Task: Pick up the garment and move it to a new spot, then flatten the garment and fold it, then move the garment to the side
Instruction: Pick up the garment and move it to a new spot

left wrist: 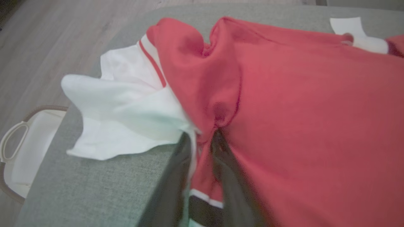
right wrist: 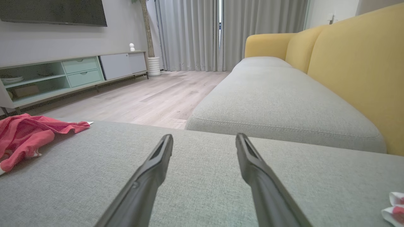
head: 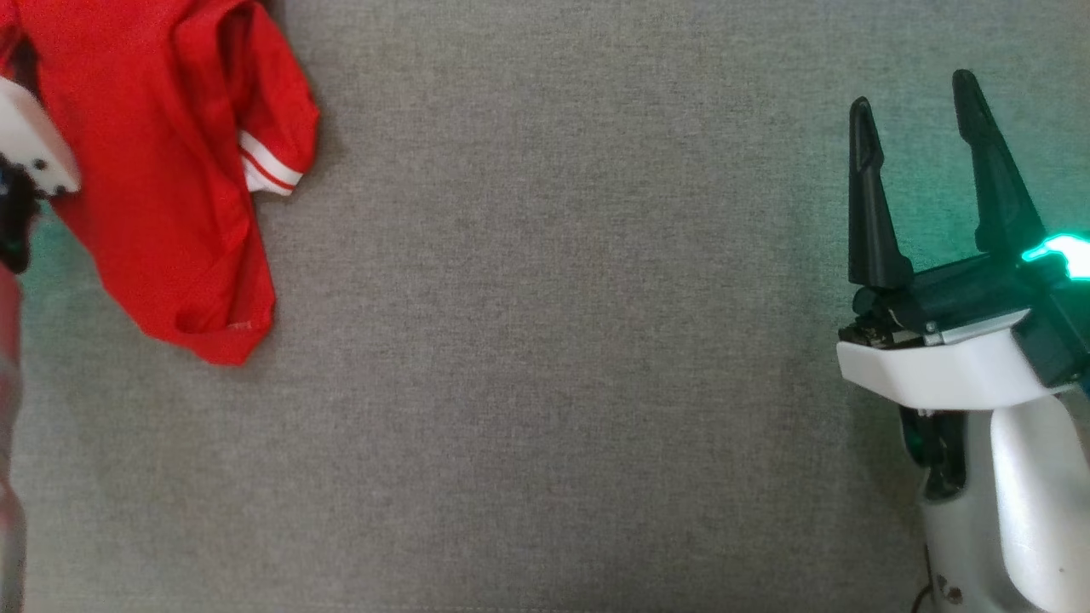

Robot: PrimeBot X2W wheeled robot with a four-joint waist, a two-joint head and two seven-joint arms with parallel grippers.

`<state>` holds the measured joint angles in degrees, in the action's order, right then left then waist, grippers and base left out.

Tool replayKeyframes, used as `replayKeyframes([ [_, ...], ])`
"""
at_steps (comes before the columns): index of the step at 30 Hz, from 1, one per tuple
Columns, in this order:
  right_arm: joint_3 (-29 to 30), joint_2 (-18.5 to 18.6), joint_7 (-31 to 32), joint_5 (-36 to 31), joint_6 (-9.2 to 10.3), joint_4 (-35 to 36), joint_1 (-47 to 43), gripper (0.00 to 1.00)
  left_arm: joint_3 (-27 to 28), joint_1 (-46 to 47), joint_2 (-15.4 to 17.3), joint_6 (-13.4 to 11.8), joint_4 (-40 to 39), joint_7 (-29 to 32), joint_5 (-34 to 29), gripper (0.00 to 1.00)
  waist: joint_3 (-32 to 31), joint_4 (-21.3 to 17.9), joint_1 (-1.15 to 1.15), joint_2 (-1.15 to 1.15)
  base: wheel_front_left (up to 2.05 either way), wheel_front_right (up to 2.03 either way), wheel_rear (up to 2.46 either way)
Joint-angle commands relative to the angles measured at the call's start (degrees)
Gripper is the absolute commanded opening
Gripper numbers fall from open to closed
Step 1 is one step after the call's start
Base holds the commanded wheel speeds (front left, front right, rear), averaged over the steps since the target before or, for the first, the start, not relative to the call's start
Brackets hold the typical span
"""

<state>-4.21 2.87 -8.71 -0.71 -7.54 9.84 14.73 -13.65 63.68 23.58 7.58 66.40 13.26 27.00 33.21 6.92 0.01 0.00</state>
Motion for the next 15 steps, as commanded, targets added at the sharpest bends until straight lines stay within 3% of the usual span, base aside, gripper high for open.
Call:
replayKeyframes([
  [1, -1.2, 0.0, 0.3, -0.5, 0.05, 2.1, 0.1, 1.00, -0.2, -0.4, 2.4, -0.1, -0.8, -0.7, 0.1, 0.00, -0.5, 0.1, -0.01, 0.00, 0.00, 0.00, 0.00],
  [8, -1.9, 0.0, -1.5, 1.4, 0.05, -0.8, 0.3, 1.00, -5.4, -0.5, 2.7, -0.1, -5.8, -13.8, 1.6, 0.00, -4.9, -1.0, -0.01, 0.00, 0.00, 0.00, 0.00],
  [15, -2.1, 0.0, -4.1, 4.6, 0.05, -5.1, -0.6, 1.00, -14.5, -2.0, 2.0, -0.1, -15.6, -19.8, 5.5, 0.00, -10.7, -3.3, -0.01, 0.00, 0.00, 0.00, 0.00],
])
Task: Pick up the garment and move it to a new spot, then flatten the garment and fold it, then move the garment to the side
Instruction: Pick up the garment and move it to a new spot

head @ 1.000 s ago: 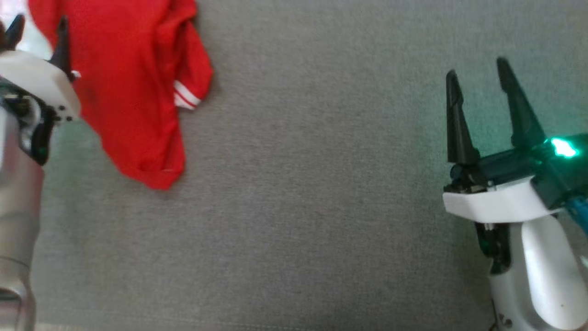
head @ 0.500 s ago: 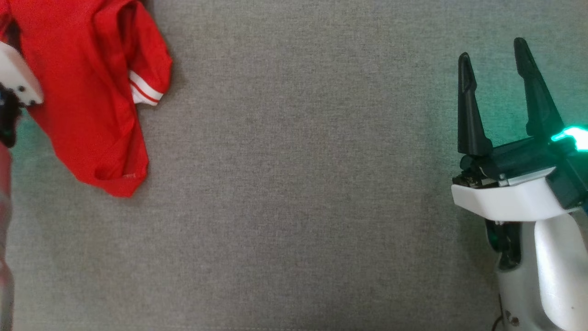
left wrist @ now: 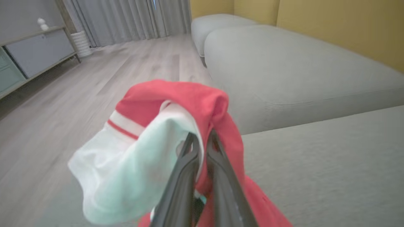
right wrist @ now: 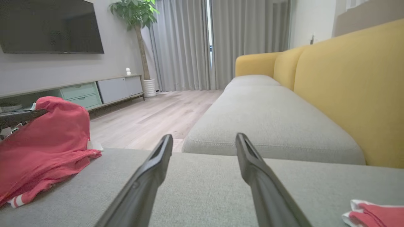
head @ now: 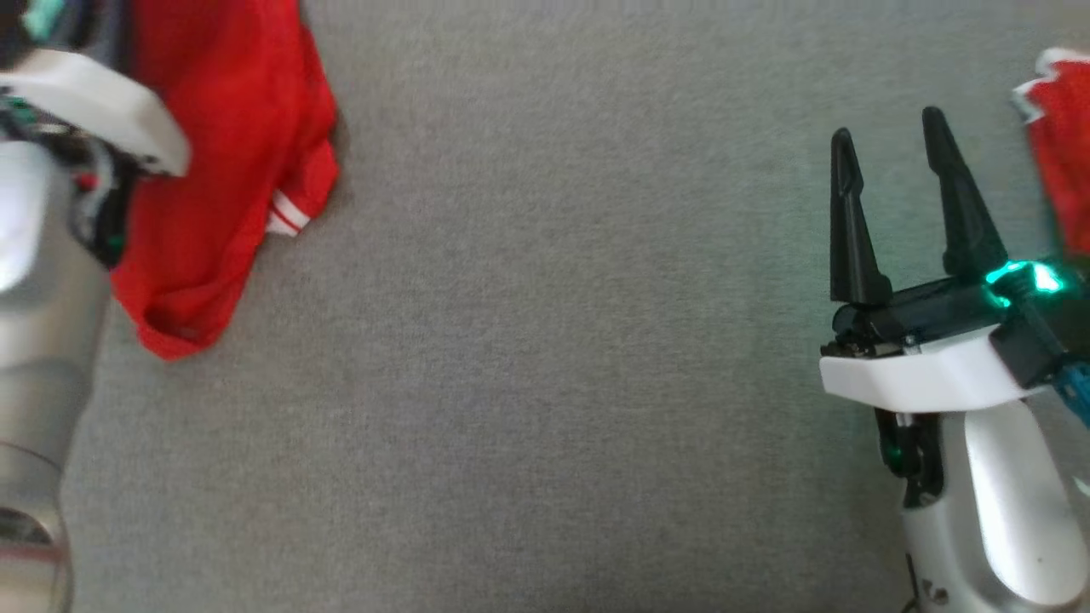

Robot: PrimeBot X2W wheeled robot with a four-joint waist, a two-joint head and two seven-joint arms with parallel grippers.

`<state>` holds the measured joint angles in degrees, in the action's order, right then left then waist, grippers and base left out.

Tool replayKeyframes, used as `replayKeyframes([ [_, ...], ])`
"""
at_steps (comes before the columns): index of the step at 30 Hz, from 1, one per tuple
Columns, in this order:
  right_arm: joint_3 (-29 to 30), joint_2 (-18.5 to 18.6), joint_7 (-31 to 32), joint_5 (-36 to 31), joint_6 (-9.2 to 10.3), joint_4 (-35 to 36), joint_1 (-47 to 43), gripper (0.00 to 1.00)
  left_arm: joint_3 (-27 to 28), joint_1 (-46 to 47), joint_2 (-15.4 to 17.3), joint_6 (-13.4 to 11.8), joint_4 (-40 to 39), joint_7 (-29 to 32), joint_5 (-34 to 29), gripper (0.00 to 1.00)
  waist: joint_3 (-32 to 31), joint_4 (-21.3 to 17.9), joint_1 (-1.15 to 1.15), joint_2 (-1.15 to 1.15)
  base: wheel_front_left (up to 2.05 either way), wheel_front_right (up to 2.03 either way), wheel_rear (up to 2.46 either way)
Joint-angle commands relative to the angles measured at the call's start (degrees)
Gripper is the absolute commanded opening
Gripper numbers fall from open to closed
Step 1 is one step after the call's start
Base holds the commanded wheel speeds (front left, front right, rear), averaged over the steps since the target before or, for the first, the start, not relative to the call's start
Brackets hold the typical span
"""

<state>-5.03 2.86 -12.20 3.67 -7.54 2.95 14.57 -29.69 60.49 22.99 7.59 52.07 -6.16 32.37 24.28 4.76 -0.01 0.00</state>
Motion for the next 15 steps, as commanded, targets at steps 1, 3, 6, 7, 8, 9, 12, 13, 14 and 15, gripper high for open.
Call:
replayKeyframes([
  [1, -1.4, 0.0, -0.9, 0.7, 0.05, 1.3, -0.6, 1.00, 0.3, 0.9, 2.3, -0.1, -3.0, -0.6, 1.1, 0.00, -2.6, -1.6, 0.01, 0.00, 0.00, 0.00, 0.00],
  [3, -1.5, 0.0, -1.5, 1.7, 0.05, 0.2, -0.9, 1.00, -2.2, 0.3, 1.4, -0.1, -6.7, -0.4, 2.9, 0.00, -4.2, -2.4, 0.01, 0.00, 0.00, 0.00, 0.00],
  [6, -1.7, 0.0, -2.1, 3.2, 0.05, -0.9, -1.2, 1.00, -5.0, -0.2, -0.2, -0.1, -12.4, 0.0, 5.3, 0.00, -5.8, -3.8, 0.01, 0.00, 0.00, 0.00, 0.00],
  [7, -1.9, 0.0, -2.2, 3.6, 0.05, -1.3, -1.2, 1.00, -5.5, -0.3, -0.8, -0.1, -14.1, 0.2, 6.0, 0.00, -6.3, -4.3, 0.01, 0.00, 0.00, 0.00, 0.00],
  [8, -2.0, 0.0, -2.4, 3.9, 0.05, -1.7, -1.1, 1.00, -6.0, -0.4, -1.6, -0.1, -15.8, 0.4, 6.7, 0.00, -6.6, -4.8, 0.01, 0.00, 0.00, 0.00, 0.00],
  [9, -2.3, 0.0, -2.5, 4.2, 0.05, -2.1, -1.1, 1.00, -6.2, -0.5, -2.7, -0.1, -17.5, 0.6, 7.6, 0.00, -6.9, -5.4, 0.01, 0.00, 0.00, 0.00, 0.00],
  [12, -3.0, 0.0, -2.7, 4.8, 0.05, -3.0, -0.9, 1.00, -5.1, 0.1, -6.1, -0.6, -22.4, 0.7, 10.6, 0.00, -7.8, -6.9, 0.01, 0.00, 0.00, 0.00, 0.00],
  [13, -3.0, 0.0, -2.7, 5.0, 0.05, -3.2, -0.9, 1.00, -4.9, 0.8, -7.2, -1.2, -24.0, 0.6, 10.8, 0.00, -7.9, -7.3, 0.01, 0.00, 0.00, 0.00, 0.00],
  [14, -3.0, 0.0, -2.7, 5.1, 0.05, -3.4, -0.8, 1.00, -4.7, 1.4, -8.3, -2.0, -25.5, 0.4, 11.0, 0.00, -8.2, -7.8, 0.01, 0.00, 0.00, 0.00, 0.00],
  [15, -2.9, 0.0, -2.7, 5.3, 0.05, -3.4, -0.7, 1.00, -4.8, 2.1, -9.4, -2.8, -26.8, 0.3, 10.8, 0.00, -8.3, -8.1, 0.01, 0.00, 0.00, 0.00, 0.00],
])
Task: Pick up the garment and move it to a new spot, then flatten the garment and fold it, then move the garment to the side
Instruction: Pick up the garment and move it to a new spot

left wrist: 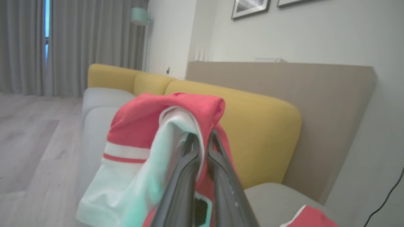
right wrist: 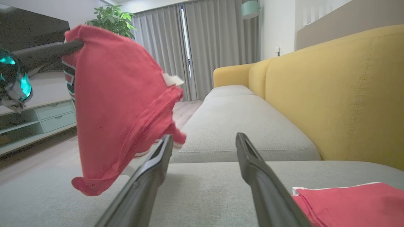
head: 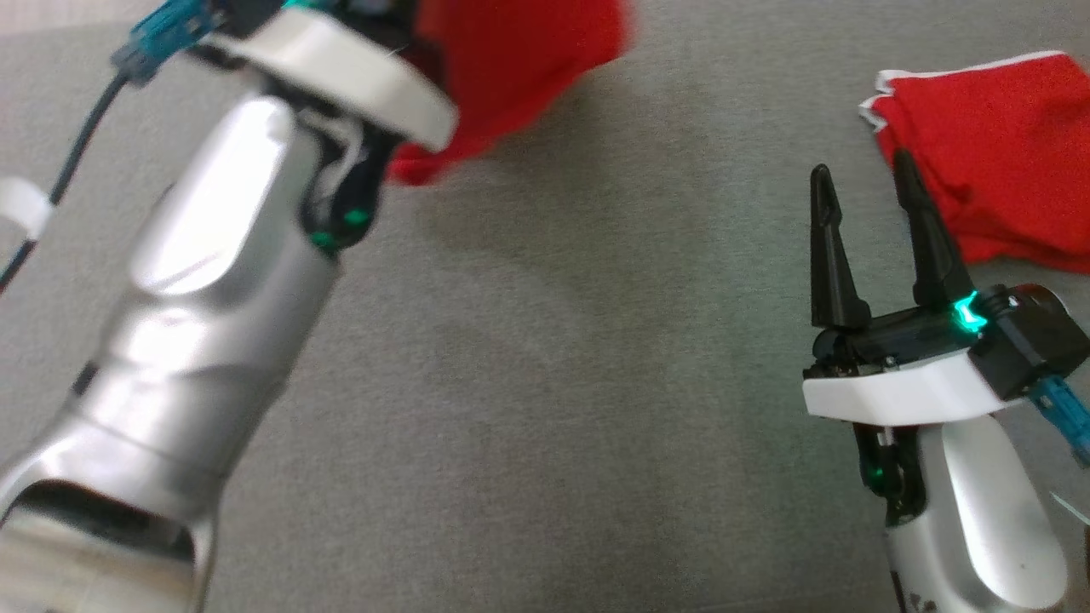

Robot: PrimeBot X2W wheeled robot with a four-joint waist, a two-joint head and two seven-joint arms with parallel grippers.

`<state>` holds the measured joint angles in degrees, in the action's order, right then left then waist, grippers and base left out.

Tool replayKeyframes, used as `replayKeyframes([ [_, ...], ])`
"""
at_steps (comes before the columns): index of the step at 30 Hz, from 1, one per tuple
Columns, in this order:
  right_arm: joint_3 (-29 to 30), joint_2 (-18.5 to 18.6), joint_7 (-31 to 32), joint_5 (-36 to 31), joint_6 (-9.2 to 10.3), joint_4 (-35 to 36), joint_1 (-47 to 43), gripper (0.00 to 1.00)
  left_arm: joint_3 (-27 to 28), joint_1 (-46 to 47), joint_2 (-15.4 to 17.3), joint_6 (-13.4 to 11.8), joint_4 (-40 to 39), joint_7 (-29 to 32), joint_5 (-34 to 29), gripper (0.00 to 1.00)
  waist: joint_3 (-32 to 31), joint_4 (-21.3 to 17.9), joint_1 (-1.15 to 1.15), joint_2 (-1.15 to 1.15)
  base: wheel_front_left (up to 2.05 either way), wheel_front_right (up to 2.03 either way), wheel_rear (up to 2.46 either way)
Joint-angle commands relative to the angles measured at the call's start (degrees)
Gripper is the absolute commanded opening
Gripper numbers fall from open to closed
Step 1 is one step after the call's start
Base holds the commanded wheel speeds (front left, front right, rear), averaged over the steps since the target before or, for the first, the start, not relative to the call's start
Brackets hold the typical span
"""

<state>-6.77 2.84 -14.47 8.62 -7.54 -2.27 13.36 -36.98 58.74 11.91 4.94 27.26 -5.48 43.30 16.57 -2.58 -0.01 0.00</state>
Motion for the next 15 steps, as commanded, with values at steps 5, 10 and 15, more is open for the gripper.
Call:
replayKeyframes([
  [5, -0.8, 0.0, -0.5, 1.6, 0.05, 2.7, 1.0, 1.00, 1.6, 5.3, -0.7, -4.5, -5.8, 0.0, -2.1, 0.00, -0.5, -2.7, 0.01, 0.00, 0.00, 0.00, 0.00],
  [10, -0.4, 0.0, -0.5, 2.4, 0.05, 3.5, 0.8, 1.00, -0.3, 1.5, 1.3, -6.8, -3.3, 0.7, -4.2, 0.00, 0.6, -3.4, 0.01, 0.00, 0.00, 0.00, 0.00],
  [15, 0.2, 0.0, -0.5, 2.3, 0.05, 3.5, 0.4, 1.00, -2.6, -4.7, 2.5, -6.2, 3.0, -0.5, -4.8, 1.00, 1.1, -2.6, 0.01, 0.00, 0.00, 0.00, 0.00],
])
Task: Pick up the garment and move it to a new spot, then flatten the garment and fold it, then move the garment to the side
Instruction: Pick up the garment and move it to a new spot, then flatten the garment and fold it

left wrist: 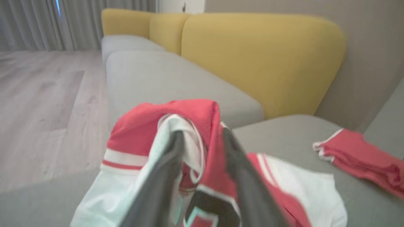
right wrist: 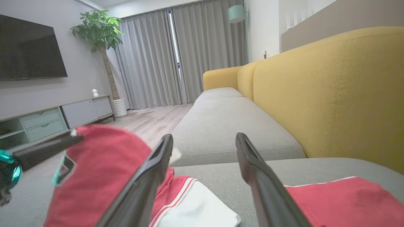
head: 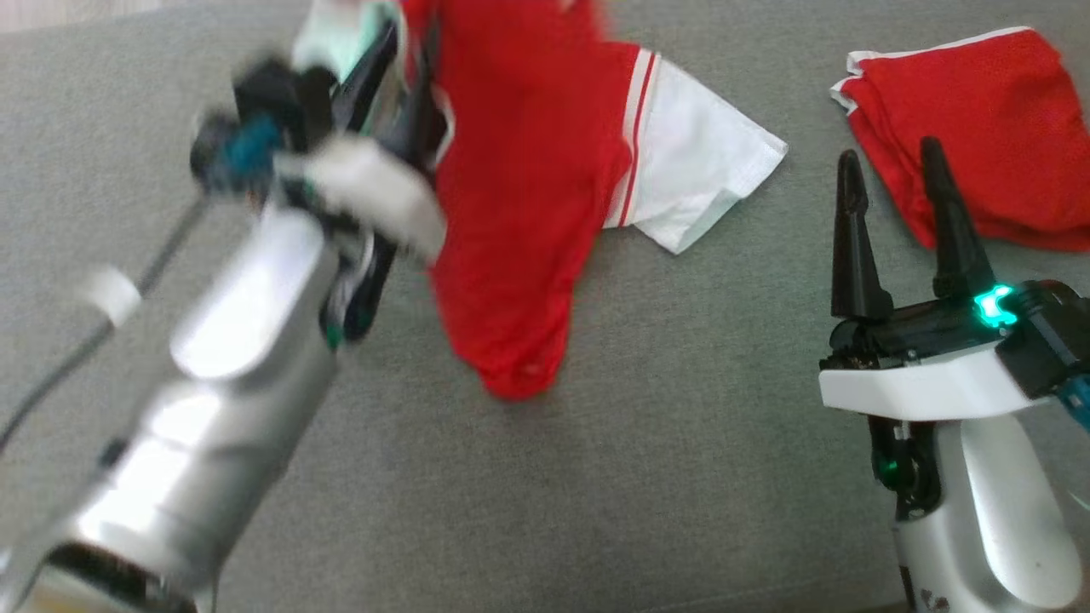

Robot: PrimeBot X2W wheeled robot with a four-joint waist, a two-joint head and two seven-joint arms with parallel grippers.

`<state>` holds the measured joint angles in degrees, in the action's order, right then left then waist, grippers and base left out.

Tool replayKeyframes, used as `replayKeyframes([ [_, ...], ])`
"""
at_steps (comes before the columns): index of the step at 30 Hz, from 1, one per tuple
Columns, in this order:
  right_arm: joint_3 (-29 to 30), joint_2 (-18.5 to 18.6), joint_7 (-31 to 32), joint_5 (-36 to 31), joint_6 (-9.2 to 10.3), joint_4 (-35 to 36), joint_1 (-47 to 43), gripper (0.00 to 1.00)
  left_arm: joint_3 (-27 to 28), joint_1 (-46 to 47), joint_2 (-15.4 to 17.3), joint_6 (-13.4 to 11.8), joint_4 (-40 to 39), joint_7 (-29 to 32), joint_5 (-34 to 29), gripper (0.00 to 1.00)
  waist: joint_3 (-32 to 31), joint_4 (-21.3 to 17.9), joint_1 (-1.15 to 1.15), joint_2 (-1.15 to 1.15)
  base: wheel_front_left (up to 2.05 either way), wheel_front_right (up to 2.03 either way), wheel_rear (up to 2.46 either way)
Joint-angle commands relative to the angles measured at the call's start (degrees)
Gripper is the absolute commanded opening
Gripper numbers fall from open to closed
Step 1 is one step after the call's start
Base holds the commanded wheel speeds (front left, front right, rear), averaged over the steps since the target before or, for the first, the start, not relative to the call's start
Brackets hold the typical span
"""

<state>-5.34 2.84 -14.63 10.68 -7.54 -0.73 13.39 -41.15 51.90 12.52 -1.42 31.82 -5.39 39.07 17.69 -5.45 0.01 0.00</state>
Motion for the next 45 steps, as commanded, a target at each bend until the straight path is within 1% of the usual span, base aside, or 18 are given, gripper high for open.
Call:
replayKeyframes([
  [1, -1.3, 0.0, -0.4, 0.1, 0.05, 1.8, 0.4, 1.00, 1.2, 1.2, 2.4, 0.0, -0.1, -1.3, -1.0, 1.00, 0.0, 0.5, -0.01, 0.00, 0.00, 0.00, 0.00],
  [6, -1.1, 0.0, -0.4, -0.6, 0.05, 1.2, 0.2, 1.00, 2.6, -3.9, 2.9, -0.9, 4.4, -7.0, -0.4, 1.00, -1.0, 2.5, -0.01, 0.00, 0.00, 0.00, 0.00],
  [9, -1.4, 0.0, -0.4, -1.7, 0.05, 0.2, -0.6, 1.00, 3.0, -8.6, 3.8, 0.4, 4.5, -8.8, -0.4, 1.00, -2.4, 3.8, -0.01, 0.00, 0.00, 0.00, 0.00],
  [11, -1.4, 0.0, -0.4, -1.8, 0.05, -0.3, -1.2, 1.00, 4.2, -12.6, 4.4, 0.5, 3.6, -9.4, -0.2, 1.00, -3.3, 4.5, -0.01, 0.00, 0.00, 0.00, 0.00],
  [13, -1.6, 0.0, -0.4, -2.0, 0.05, -0.9, -1.8, 1.00, 6.5, -16.3, 5.1, -0.1, 0.3, -9.5, -1.6, 1.00, -4.2, 5.3, -0.01, 0.00, 0.00, 0.00, 0.00],
  [15, -1.3, 0.0, -0.4, -2.5, 0.05, -1.5, -2.4, 1.00, 10.5, -20.8, 5.1, -1.0, -5.5, -9.6, -3.8, 1.00, -5.0, 6.3, -0.01, 0.00, 0.00, 0.00, 0.00],
  [17, -1.0, 0.0, -0.4, -2.7, 0.05, -2.0, -2.9, 1.00, 14.0, -25.6, 5.3, -2.3, -11.3, -9.6, -8.3, 1.00, -5.6, 7.0, -0.01, 0.00, 0.00, 0.00, 0.00],
  [19, -0.8, 0.0, -0.4, -2.7, 0.05, -2.6, -3.2, 1.00, 18.6, -30.8, 3.7, -3.3, -16.0, -9.6, -10.6, 1.00, -6.1, 7.4, -0.01, 0.00, 0.00, 0.00, 0.00],
  [20, -0.8, 0.0, -0.4, -2.7, 0.05, -2.9, -3.4, 1.00, 20.5, -33.1, 3.1, -3.3, -18.0, -9.6, -12.0, 1.00, -6.4, 7.5, -0.01, 0.00, 0.00, 0.00, 0.00],
  [22, -1.0, 0.0, -0.4, -2.7, 0.05, -3.5, -3.8, 1.00, 23.7, -36.9, 1.3, -2.7, -21.5, -9.6, -14.8, 1.00, -6.9, 7.8, -0.01, 0.00, 0.00, 0.00, 0.00],
  [24, -0.9, 0.0, -0.4, -2.7, 0.05, -3.9, -4.2, 1.00, 26.2, -39.6, -0.6, -1.5, -23.8, -9.6, -16.9, 1.00, -7.5, 8.1, -0.01, 0.00, 0.00, 0.00, 0.00],
  [27, -0.6, 0.0, -0.4, -2.7, 0.05, -4.4, -4.6, 1.00, 28.1, -41.8, -2.7, 1.0, -24.4, -9.6, -19.7, 1.00, -8.2, 8.6, -0.01, 0.00, 0.00, 0.00, 0.00],
  [30, 0.0, 0.0, -0.4, -2.6, 0.05, -4.8, -4.5, 1.00, 29.4, -42.0, -4.6, 3.0, -24.0, -9.6, -21.9, 1.00, -8.2, 9.4, -0.01, 0.00, 0.00, 0.00, 0.00],
  [34, -0.6, 0.0, -0.4, -4.1, 0.05, -6.3, -3.0, 1.00, 30.2, -41.3, -6.4, 5.3, -23.2, -9.6, -23.9, 1.00, -7.6, 11.2, -0.01, 0.00, 0.00, 0.00, 0.00],
  [37, -1.4, 0.0, 0.2, -5.6, 0.05, -9.3, -0.3, 1.00, 28.7, -41.2, -7.1, 7.1, -21.8, -9.6, -25.3, 1.00, -7.1, 12.6, -0.01, 0.00, 0.00, 0.00, 0.00],
  [39, -1.0, 0.0, 1.4, -5.1, 0.05, -11.9, 2.0, 1.00, 27.9, -41.1, -7.7, 7.7, -21.2, -9.6, -25.5, 1.00, -6.7, 13.8, -0.01, 0.00, 0.00, 0.00, 0.00],
  [40, -1.0, 0.0, 1.4, -5.1, 0.05, -11.9, 2.0, 1.00, 27.9, -41.1, -7.7, 7.7, -21.2, -9.6, -25.5, 1.00, -6.7, 13.8, -0.01, 0.00, 0.00, 0.00, 0.00],
  [45, -0.4, 0.0, 6.0, -4.2, 0.05, -19.7, 8.3, 1.00, 27.4, -40.1, -8.6, 8.5, -19.8, -9.6, -25.4, 1.00, -5.4, 16.8, -0.01, 0.00, 0.00, 0.00, 0.00],
])
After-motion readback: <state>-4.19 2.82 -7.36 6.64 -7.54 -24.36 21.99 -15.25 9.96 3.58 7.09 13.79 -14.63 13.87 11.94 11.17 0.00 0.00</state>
